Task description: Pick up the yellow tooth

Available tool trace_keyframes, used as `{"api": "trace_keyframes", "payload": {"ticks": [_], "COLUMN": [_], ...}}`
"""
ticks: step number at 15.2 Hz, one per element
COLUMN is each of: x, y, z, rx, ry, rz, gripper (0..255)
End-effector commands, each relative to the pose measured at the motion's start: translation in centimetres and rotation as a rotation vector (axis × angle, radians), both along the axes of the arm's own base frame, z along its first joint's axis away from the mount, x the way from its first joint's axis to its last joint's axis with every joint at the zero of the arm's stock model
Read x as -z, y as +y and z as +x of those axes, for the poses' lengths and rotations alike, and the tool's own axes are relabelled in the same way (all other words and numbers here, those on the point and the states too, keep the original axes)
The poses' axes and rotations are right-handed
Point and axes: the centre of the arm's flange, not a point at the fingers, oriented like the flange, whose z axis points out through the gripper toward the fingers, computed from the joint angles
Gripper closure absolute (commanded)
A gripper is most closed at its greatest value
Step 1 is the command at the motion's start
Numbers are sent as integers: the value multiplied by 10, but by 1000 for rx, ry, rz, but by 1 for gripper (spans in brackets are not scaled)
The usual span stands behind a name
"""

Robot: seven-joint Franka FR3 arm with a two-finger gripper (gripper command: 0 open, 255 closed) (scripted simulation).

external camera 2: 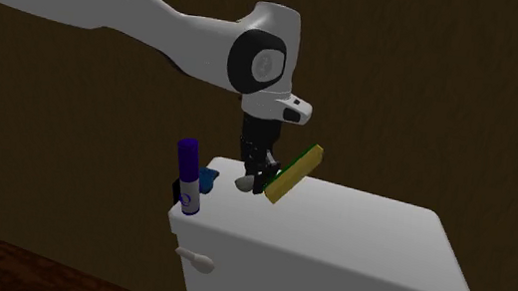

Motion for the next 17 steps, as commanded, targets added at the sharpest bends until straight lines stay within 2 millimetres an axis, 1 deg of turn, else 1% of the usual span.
{"api": "trace_keyframes", "payload": {"ticks": [1,3,4,17], "x": [3,4,3,-65], "y": [-1,-2,0,0], "z": [0,1,-3,-3], "rx": [1,1,1,1], "ry": [5,5,5,5], "rz": [-3,-3,-3,-2], "gripper": [255,255,255,255]}}
